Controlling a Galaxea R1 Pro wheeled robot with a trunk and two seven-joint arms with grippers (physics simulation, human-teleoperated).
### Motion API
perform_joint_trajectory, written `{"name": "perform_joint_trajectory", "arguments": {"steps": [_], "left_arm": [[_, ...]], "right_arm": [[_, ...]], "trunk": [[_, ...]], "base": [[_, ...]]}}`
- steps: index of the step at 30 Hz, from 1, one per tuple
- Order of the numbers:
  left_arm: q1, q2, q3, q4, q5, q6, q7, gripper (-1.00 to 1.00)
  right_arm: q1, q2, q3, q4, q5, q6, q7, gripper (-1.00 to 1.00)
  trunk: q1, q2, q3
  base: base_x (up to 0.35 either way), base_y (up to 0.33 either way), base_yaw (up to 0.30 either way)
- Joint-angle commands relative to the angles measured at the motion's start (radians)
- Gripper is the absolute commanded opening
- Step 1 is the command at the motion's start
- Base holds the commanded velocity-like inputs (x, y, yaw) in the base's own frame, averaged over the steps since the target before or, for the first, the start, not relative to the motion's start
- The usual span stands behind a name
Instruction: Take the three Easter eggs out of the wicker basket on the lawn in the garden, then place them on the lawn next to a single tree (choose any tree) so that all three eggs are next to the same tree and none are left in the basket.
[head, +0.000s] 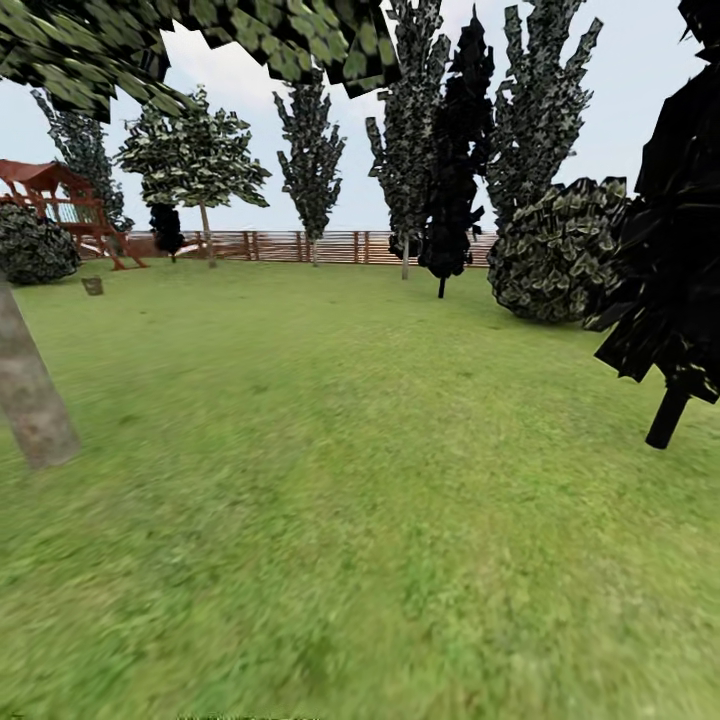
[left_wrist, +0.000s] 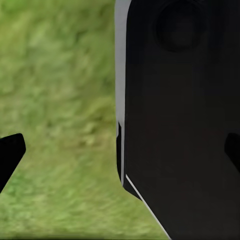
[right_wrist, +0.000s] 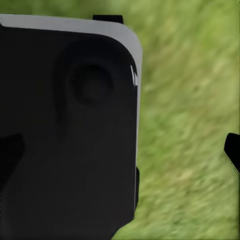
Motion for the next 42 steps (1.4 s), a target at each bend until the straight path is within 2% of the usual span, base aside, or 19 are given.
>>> {"name": "perform_joint_trajectory", "arguments": {"steps": [1, 17, 25, 37, 42], "left_arm": [[0.0, 0.0, 0.0, -0.001, 0.0, 0.0, 0.0, 1.0], [0.0, 0.0, 0.0, -0.001, 0.0, 0.0, 0.0, 1.0], [0.0, 0.001, 0.0, -0.004, 0.0, 0.0, 0.0, 1.0], [0.0, 0.003, 0.0, -0.004, 0.0, 0.0, 0.0, 1.0], [0.0, 0.003, 0.0, -0.004, 0.0, 0.0, 0.0, 1.0]], "right_arm": [[-0.001, 0.0, 0.0, 0.002, 0.001, 0.0, -0.001, 1.0], [-0.001, 0.0, 0.001, 0.002, 0.001, 0.0, -0.001, 1.0], [-0.001, -0.007, 0.001, 0.002, 0.0, -0.006, 0.006, 1.0], [-0.001, -0.006, 0.002, 0.002, 0.0, -0.005, 0.002, 1.0], [-0.001, -0.005, 0.002, 0.002, 0.0, -0.005, 0.002, 1.0]], "trunk": [[0.0, 0.0, -0.001], [0.0, 0.0, -0.001], [0.0, 0.0, -0.001], [0.0, 0.0, -0.001], [0.0, 0.0, -0.001]], "base": [[0.0, 0.0, 0.3], [0.0, 0.0, 0.298], [0.002, 0.0, 0.041], [0.305, 0.0, 0.028], [0.337, 0.0, 0.221]]}}
